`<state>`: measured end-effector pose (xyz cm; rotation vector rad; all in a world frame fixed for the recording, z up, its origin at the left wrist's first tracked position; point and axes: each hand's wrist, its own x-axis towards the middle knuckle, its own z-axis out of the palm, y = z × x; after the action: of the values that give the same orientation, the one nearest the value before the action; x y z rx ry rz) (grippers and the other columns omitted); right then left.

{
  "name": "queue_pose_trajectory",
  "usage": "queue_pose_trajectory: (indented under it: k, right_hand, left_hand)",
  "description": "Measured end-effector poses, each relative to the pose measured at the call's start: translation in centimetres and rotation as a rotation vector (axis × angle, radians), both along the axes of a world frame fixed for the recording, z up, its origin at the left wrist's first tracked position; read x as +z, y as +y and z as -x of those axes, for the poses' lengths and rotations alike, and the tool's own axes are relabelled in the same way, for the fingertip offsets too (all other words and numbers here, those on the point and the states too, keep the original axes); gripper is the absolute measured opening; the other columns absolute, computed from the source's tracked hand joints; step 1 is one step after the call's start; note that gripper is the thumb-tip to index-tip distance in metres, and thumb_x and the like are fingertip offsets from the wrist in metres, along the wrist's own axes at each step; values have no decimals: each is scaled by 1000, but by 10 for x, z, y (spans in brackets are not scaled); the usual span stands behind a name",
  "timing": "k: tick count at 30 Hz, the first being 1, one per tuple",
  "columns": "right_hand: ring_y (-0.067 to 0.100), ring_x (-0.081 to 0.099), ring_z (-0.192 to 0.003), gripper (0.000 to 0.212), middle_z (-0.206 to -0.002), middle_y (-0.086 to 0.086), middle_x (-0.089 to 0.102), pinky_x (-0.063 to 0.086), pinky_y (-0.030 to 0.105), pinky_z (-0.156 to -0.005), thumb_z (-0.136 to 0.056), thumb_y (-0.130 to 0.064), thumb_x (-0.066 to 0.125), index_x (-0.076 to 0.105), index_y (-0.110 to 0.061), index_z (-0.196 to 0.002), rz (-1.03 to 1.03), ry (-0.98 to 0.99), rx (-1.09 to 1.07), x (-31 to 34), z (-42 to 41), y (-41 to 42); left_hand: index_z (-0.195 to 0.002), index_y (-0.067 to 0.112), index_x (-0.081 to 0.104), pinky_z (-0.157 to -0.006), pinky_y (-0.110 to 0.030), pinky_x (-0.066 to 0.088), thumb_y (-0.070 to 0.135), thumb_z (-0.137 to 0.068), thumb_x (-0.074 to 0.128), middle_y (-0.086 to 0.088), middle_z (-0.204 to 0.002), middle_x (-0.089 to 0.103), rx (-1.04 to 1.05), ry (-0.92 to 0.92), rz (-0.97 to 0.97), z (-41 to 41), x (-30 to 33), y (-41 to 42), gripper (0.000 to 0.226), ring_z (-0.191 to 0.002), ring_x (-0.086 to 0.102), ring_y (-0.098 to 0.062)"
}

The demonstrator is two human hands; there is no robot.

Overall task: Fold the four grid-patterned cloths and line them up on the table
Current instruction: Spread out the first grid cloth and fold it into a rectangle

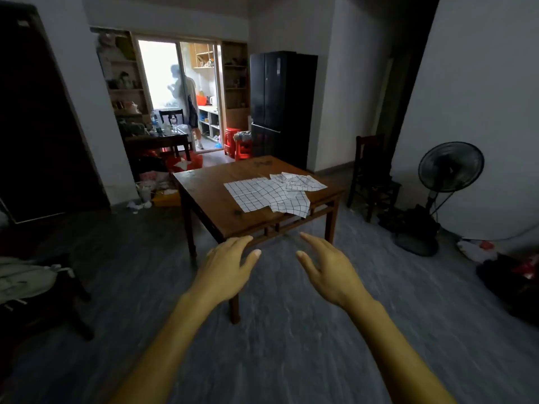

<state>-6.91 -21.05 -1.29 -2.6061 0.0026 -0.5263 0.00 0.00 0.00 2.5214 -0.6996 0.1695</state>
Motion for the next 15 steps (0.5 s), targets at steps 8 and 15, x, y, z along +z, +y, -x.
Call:
queue_pose_trajectory:
  k: [8,15]
  right_hand:
    - [16,46,-128,49,-144,1,46,34,22,-100,-99,-42,42,40,-21,-143,53,11,-14,10,-118,-18]
    - [14,46,-128,48,-143,0,47,32,20,-99,-98,-43,42,41,-21,-142,39,36,-23,-6,-195,-55]
  left_hand:
    - [-141,22,40,-107,-39,37,49,-97,36,2,-143,44,-15,35,42,-127,-12,-23,51,-127,45,-17]
    - [-136,18,47,-104,-36,39,41,-98,42,-1,-136,52,-29,5,70,-205,-24,-56,45,-123,49,-19]
